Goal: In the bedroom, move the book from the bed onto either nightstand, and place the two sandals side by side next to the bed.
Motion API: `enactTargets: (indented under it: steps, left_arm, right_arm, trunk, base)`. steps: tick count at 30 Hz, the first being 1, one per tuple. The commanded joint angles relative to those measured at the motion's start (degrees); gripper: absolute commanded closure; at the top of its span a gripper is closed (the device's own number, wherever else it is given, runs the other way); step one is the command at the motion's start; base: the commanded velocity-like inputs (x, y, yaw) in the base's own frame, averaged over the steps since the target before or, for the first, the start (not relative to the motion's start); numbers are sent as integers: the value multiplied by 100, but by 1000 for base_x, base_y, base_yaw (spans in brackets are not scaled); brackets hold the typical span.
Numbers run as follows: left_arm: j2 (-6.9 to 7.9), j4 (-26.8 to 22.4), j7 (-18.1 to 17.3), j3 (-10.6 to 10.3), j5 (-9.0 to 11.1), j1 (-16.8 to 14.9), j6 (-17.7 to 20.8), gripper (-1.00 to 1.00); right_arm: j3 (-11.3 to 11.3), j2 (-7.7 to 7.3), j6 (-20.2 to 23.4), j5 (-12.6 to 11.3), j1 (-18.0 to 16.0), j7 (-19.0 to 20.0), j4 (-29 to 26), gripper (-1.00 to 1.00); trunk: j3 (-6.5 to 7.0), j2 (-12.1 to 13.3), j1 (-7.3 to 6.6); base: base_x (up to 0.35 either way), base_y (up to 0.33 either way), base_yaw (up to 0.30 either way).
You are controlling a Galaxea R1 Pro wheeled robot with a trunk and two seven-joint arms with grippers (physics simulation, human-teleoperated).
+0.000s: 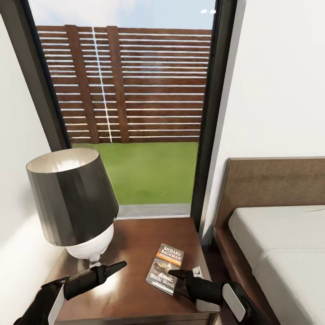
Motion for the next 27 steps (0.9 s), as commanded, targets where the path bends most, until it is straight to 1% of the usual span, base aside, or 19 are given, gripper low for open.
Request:
enactTargets:
  steps: [1,27]
  left_arm:
    - [0,-1,-18,2,7,-2,60,-100]
    - [0,-1,-18,2,5,-2,60,-100]
  right_arm:
    - [-4,0,26,-6,-3,2,-1,-100]
    - [-4,0,26,-9,0,11,1,-100]
  trunk:
    - [13,39,-24]
    - [480,1082,-595]
  base:
    - [0,0,0]
    - [0,0,0]
